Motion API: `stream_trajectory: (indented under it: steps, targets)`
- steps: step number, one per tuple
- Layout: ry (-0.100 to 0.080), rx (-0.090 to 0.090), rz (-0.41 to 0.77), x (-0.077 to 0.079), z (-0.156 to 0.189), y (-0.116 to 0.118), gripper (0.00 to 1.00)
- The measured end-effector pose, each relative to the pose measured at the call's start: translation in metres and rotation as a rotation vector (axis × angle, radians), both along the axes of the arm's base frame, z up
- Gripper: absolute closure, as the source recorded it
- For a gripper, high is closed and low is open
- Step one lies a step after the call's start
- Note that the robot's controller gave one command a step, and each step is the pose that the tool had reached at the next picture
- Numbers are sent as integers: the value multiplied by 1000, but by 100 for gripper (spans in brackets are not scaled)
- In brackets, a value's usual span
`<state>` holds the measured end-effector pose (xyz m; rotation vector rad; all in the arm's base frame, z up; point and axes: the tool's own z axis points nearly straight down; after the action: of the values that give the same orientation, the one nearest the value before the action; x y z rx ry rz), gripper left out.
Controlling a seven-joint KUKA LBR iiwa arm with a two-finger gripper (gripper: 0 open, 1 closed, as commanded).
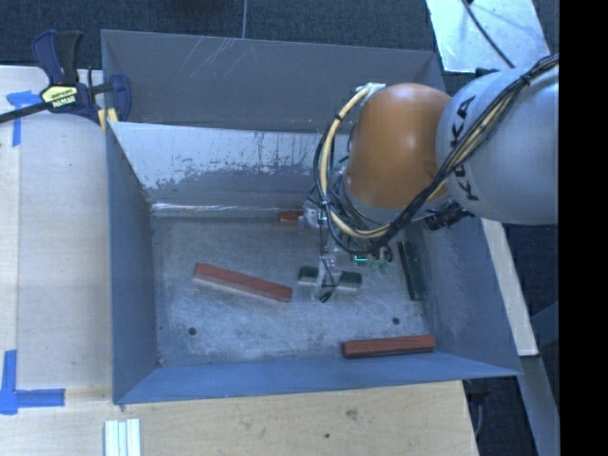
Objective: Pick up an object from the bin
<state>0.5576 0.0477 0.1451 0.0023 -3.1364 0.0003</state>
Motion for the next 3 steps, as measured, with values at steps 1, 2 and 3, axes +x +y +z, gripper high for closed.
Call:
stream_trajectory:
  steps: [1,2,3]
  targets:
    - [-4,3,3,-2,-78,134,0]
    - [-5,-2,-139,-4,-75,79,0]
    - [-6,0,-139,-3,-75,79,0]
